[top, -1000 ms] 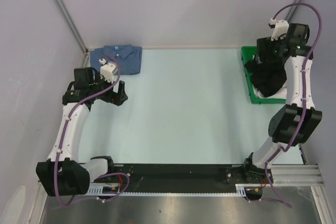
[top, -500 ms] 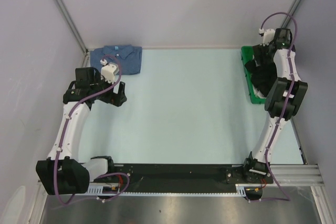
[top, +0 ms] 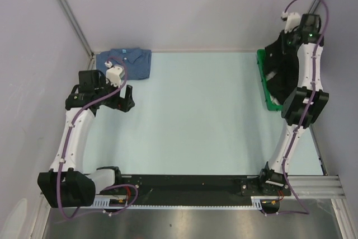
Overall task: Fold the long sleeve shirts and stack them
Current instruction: Grab the shirt from the pile, then move the shirt to the center of the board
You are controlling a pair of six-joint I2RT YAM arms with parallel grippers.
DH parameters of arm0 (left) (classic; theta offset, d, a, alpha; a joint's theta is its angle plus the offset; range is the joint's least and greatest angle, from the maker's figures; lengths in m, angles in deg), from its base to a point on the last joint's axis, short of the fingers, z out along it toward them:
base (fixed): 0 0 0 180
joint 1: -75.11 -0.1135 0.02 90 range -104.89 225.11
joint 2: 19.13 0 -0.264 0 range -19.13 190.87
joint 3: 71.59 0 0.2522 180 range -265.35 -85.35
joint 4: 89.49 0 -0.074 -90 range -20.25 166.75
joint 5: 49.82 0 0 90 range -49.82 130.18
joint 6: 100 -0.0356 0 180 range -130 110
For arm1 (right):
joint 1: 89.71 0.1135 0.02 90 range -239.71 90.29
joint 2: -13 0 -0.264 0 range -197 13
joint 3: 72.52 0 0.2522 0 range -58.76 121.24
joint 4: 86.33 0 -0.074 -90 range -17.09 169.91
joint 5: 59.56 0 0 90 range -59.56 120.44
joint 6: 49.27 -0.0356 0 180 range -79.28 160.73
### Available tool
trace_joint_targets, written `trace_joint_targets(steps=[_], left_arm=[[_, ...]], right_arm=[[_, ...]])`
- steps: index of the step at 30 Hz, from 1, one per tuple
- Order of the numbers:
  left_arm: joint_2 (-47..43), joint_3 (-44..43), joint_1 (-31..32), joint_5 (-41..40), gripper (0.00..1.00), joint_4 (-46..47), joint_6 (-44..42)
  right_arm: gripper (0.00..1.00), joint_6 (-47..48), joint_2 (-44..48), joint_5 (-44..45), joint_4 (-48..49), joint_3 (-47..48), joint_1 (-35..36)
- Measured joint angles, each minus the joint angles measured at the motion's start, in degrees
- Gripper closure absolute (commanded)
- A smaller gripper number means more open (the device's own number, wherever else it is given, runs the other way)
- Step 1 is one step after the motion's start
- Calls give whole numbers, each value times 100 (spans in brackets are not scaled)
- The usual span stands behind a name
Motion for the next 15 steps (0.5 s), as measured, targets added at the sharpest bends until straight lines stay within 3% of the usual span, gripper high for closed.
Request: trace_joint_targets(steps=[7, 11, 15], left_arm=[[232, -509, 0, 13, 1, 190, 487], [433, -798, -22, 15, 1, 304, 752], [485, -957, -96, 15, 0, 345, 940]], right_arm=[[100, -953, 1969, -846, 245, 269, 452], [100, -1545, 3161, -955, 1126, 199, 1775], [100, -1952, 3464, -721, 2092, 660, 3187]])
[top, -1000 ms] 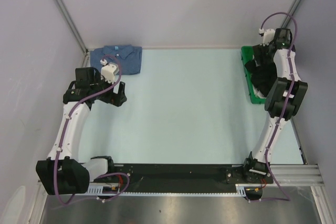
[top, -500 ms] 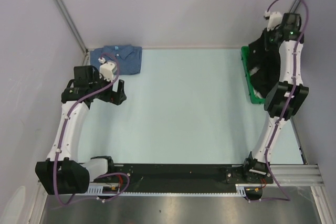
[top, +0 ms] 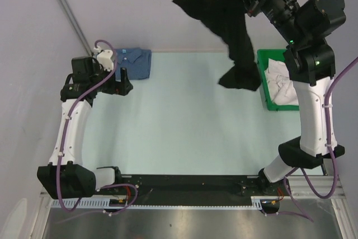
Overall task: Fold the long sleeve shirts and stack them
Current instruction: Move the shirt to the center of the board
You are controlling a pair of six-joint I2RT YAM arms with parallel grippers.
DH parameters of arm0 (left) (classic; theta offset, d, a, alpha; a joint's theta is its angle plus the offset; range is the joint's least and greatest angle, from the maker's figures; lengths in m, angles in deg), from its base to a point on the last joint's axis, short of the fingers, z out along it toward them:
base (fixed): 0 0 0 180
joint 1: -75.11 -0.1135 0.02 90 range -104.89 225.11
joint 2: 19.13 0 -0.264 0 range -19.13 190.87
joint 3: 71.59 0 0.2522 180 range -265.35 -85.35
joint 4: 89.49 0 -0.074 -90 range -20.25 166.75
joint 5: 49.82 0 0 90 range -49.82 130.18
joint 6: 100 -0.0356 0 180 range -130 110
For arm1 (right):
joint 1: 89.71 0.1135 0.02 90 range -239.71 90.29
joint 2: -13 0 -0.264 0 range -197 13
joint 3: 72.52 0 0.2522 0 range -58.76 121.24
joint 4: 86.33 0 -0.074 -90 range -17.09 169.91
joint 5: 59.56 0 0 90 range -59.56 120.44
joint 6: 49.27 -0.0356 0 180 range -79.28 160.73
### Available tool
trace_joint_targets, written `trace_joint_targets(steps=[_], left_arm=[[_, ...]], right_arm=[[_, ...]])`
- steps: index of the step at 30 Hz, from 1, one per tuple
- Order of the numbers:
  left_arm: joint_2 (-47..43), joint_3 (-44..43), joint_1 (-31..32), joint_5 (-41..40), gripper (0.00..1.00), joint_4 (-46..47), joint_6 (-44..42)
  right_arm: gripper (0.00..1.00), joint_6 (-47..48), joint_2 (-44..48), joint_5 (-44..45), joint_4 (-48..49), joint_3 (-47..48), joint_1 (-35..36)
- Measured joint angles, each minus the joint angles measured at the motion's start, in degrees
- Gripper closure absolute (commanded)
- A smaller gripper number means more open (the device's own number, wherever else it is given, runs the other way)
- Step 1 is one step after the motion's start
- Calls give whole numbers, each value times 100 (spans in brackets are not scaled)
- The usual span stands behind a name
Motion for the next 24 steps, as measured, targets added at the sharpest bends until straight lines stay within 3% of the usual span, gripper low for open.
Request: trace_joint_targets(steps=[4, 8, 9, 10, 12, 13, 18, 21, 24], left_arm=[[0, -116, -151, 2, 0, 83, 197], [-11, -151, -645, 278, 1, 232, 415], [-11, -151, -800, 380, 0, 258, 446], [-13, -151, -920, 437, 1, 271, 448], [-33, -146, -1196, 640, 1, 284, 411], [-48, -136, -1290, 726, 0, 280, 319], [-186, 197, -1390, 1231, 1, 63, -645], [-168, 535, -1316, 1403, 1, -348, -1687], [-173, 1064, -1056, 1370, 2, -623, -2610]], right_arm=[[100, -37, -55, 619, 785, 334, 1049], [97, -192, 72, 1093, 1316, -166, 1609], [85, -345, 317, 1222, 1482, -796, 1567], [49, -468, 496, 1307, 1458, -1224, 1480], [11, -892, 1051, 1270, 1602, -2710, 1036], [1, -1054, 1451, 1220, 1644, -3696, 697], [0, -1012, 2245, 743, 769, -7377, -1215], [0, -553, 2096, 317, -251, -8150, -1786], [0, -9, 2199, -400, -872, -8181, -1567]])
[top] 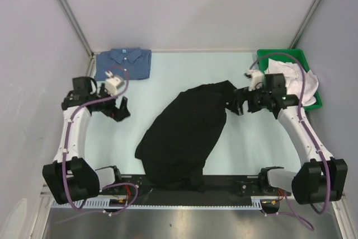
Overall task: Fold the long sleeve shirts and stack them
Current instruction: Move the shirt to the center of the board, then flatten the shirt out
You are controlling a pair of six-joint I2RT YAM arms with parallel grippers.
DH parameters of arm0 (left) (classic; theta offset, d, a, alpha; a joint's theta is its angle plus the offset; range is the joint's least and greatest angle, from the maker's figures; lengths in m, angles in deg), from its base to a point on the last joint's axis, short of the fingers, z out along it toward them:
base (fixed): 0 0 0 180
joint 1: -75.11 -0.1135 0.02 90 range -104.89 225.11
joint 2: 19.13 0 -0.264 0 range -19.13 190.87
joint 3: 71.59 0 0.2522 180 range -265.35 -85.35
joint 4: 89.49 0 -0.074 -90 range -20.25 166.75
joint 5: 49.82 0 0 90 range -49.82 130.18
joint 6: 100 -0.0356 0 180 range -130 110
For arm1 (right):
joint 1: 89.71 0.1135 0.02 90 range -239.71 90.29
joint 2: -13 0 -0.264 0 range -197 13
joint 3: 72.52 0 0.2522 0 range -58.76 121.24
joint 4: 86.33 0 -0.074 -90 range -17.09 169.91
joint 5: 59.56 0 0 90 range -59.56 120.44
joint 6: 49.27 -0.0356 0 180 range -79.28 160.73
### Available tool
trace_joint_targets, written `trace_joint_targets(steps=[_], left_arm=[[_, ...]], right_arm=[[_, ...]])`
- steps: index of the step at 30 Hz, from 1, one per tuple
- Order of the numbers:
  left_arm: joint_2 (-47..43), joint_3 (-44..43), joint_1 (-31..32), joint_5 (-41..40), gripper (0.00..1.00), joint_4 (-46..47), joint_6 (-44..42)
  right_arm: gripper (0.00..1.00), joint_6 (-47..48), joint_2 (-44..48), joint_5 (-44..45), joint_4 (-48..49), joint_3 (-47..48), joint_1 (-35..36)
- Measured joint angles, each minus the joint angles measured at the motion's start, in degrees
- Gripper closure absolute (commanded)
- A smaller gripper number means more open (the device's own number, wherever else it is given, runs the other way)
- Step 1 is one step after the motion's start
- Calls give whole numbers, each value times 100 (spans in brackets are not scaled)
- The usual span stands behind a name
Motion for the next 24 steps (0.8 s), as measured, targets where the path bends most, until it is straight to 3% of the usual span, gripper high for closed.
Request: trace_joint_targets(steps=[3, 7, 15, 24], left_arm=[[39, 704, 374, -66, 4, -214, -636], [398, 1104, 455, -70, 5, -339, -761], [970, 1410, 859, 17, 1, -243, -730], [1982, 1285, 1276, 70, 12, -302, -702]], right_arm=[[2, 435, 216, -278, -136, 22, 1069], [3, 1012, 247, -590, -208, 22, 2588], [1, 2214, -638, -282, -479, -136, 4310], [6, 2483, -800, -372, -269, -378, 6181]])
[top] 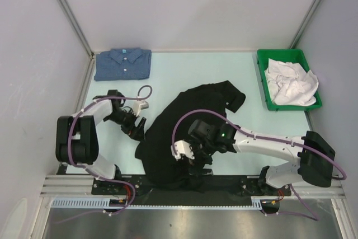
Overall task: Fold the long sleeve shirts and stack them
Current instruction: Flatten the shirt out
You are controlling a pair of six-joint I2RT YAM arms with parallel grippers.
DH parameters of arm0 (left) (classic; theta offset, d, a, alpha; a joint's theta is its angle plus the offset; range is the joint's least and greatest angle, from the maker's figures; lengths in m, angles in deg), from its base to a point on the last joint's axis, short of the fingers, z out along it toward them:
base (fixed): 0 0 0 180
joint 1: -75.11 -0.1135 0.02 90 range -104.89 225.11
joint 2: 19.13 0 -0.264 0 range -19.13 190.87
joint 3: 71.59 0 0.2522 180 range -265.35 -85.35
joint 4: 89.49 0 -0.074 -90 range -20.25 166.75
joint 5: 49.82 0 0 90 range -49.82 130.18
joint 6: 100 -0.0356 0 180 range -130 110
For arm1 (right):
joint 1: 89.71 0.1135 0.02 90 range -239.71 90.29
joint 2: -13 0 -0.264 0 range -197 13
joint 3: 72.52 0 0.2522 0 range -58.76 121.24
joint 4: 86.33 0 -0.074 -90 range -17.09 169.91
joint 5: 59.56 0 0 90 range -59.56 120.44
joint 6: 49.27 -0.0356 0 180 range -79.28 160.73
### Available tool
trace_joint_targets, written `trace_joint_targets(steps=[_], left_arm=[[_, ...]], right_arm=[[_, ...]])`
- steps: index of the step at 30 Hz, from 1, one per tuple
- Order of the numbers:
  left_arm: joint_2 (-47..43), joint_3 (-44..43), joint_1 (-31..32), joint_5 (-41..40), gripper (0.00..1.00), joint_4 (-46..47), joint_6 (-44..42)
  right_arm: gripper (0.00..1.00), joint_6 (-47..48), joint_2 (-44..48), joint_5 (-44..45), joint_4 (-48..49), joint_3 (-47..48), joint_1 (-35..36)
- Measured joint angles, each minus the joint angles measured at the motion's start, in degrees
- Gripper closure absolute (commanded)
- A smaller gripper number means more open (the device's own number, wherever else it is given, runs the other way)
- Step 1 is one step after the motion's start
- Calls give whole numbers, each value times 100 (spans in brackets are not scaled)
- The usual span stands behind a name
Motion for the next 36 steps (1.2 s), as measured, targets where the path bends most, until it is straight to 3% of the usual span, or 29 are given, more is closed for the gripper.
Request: trace_joint_targets(steps=[3, 4, 6, 7, 8, 11, 14, 17, 18, 19, 20, 21, 22, 24, 25, 26, 28, 29, 33, 36], left_arm=[[407, -111, 234, 92, 18, -59, 2], [531, -184, 293, 184, 22, -118, 4], [791, -385, 358, 345, 47, -214, 31], [909, -459, 365, 426, 57, -223, 66], [1099, -581, 372, 535, 77, -267, 83], [1652, -1023, 374, 728, 99, -437, 240], [2105, -1978, 382, 675, 100, -577, 625], [2651, -3934, 481, 573, 100, -686, 1167], [2870, -4776, 540, 553, 100, -686, 1355], [3056, -5447, 616, 546, 100, -706, 1499], [3246, -6231, 728, 544, 99, -807, 1620], [3445, -7108, 911, 568, 97, -894, 1738], [3521, -7608, 1091, 570, 94, -944, 1775], [3508, -8212, 1493, 632, 75, -1025, 1781], [3401, -8231, 1670, 723, 70, -1034, 1718], [3276, -8100, 1810, 815, 58, -1043, 1672], [2767, -7158, 1932, 1084, 41, -938, 1593], [2490, -6568, 1834, 1272, 38, -804, 1609], [1672, -4575, 603, 1657, 27, -348, 1486], [1176, -3418, -205, 1305, 16, -205, 1117]], right_arm=[[24, -98, -46, -20, 422, -295, 160], [45, -146, -46, -4, 586, -446, 201], [69, -227, -83, 55, 887, -745, 251], [98, -219, -131, 68, 964, -833, 258], [100, -264, -214, 96, 1047, -909, 262], [100, -398, -452, 116, 1263, -935, 205], [100, -612, -614, 160, 1537, -785, 162], [100, -809, -1117, 463, 1985, -66, 289], [97, -844, -1373, 667, 2170, 348, 389], [77, -837, -1644, 887, 2310, 822, 483], [64, -824, -1967, 1176, 2476, 1412, 584], [37, -824, -2249, 1451, 2636, 1965, 669], [25, -826, -2437, 1648, 2693, 2441, 726], [6, -859, -2459, 1875, 2658, 2931, 817], [2, -846, -2282, 1921, 2638, 2916, 837], [1, -839, -1971, 1930, 2579, 2697, 850], [0, -754, -1130, 1880, 2315, 2004, 767], [0, -682, -553, 1705, 2105, 1530, 614], [0, -455, 1021, 1379, 1502, 437, -745], [0, -385, 940, 1154, 1436, 372, -2138]])
